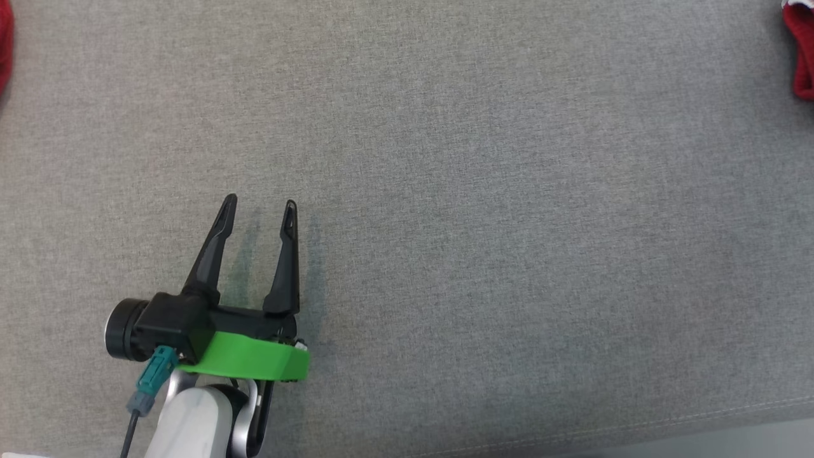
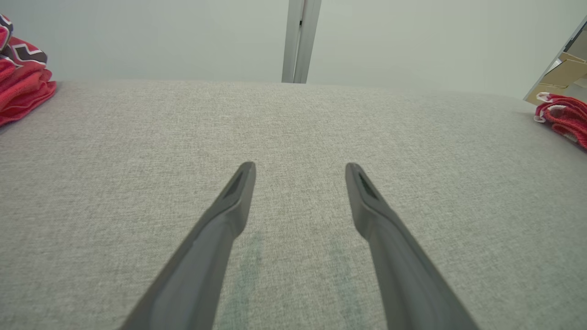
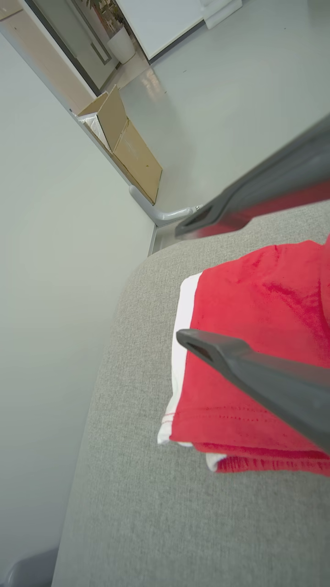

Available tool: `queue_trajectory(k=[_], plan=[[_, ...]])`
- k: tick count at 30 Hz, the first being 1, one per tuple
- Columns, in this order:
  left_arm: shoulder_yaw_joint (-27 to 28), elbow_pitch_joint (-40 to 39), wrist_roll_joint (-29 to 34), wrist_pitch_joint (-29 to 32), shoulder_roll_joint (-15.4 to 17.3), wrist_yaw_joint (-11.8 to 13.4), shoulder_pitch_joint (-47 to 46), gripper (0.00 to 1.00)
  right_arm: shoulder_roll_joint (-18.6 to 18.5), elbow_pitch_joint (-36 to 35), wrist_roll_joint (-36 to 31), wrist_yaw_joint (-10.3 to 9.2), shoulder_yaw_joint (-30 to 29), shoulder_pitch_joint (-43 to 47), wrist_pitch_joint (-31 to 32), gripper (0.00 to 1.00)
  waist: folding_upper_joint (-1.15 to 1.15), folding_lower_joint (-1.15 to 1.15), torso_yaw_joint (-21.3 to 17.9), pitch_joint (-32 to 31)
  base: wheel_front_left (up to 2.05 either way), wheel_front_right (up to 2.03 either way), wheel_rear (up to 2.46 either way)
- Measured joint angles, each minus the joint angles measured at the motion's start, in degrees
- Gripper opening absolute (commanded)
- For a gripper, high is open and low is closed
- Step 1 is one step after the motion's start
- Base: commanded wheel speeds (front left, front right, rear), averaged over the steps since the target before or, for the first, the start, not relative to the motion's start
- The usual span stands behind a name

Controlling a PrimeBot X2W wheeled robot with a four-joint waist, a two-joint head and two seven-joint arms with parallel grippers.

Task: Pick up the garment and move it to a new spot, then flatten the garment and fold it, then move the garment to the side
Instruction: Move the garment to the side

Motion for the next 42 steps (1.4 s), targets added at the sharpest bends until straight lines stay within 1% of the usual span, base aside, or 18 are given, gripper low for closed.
queue_trajectory(k=[4,9,13,15,19,23,27,30,34,38,41,42], plan=[[0.4,1.5,-0.6,-0.3,0.0,0.0,-0.5,1.0,3.2,0.2,0.3,0.0,0.0,-0.3,-1.8,1.0,0.0,0.0,-0.3,-1.1,0.0,0.0,0.0],[1.3,4.0,-1.5,-1.2,0.0,-0.2,-2.7,1.0,6.8,0.2,2.5,-0.01,-0.1,0.2,-4.2,1.0,0.0,0.0,-0.6,-3.5,0.0,0.0,0.0],[2.3,7.1,-2.5,-1.8,-0.1,-0.2,-4.5,1.0,10.7,0.1,4.5,-0.01,0.9,2.0,-7.1,1.0,0.0,0.0,-0.7,-5.9,0.0,0.0,0.0],[3.3,9.4,-3.0,-2.0,-0.2,-0.1,-4.8,1.0,13.7,0.2,5.9,-0.01,1.0,3.3,-8.5,1.0,0.0,0.0,-0.7,-7.6,0.0,0.0,0.0],[5.1,13.2,-4.2,-2.5,-0.7,0.4,-4.7,1.0,18.1,0.3,7.1,-0.01,2.9,7.2,-11.2,1.0,0.0,0.0,-0.7,-10.8,0.0,0.0,0.0],[5.8,16.1,-4.6,-2.6,-1.2,0.7,-3.6,1.0,21.1,-0.9,8.2,-0.01,4.3,11.7,-13.5,1.0,0.0,0.0,-0.5,-14.1,0.0,0.0,0.0],[7.0,17.6,-5.5,-2.8,-1.8,0.6,-1.0,1.0,23.3,-4.3,10.0,-0.01,4.6,18.6,-14.6,1.0,0.0,0.0,0.1,-17.5,0.0,0.0,0.0],[7.8,18.0,-5.6,-2.8,-2.2,0.3,1.4,1.0,24.5,-8.1,9.7,-0.01,4.6,24.0,-14.7,1.0,0.0,0.0,0.7,-20.0,0.0,0.0,0.0],[8.3,17.6,-5.4,-2.8,-2.4,-0.5,5.0,1.0,26.9,-15.5,9.0,-0.01,3.1,31.6,-14.9,1.0,0.0,0.0,1.8,-22.9,0.0,0.0,0.0],[8.8,16.8,-5.4,-2.8,-2.8,-0.6,8.3,1.0,28.9,-23.2,9.1,-0.01,2.0,40.1,-15.0,1.0,0.0,0.0,2.9,-25.4,0.0,0.0,0.0],[8.9,16.2,-5.4,-2.8,-3.0,-0.6,9.9,1.0,29.1,-27.5,9.8,-0.01,1.7,44.6,-15.0,1.0,0.0,0.0,3.6,-26.8,0.0,0.0,0.0],[8.9,16.2,-5.4,-2.8,-3.0,-0.6,10.2,1.0,29.0,-28.4,12.0,-0.05,2.8,46.0,-15.0,1.0,0.0,-0.01,3.8,-27.2,0.0,0.0,0.0]])
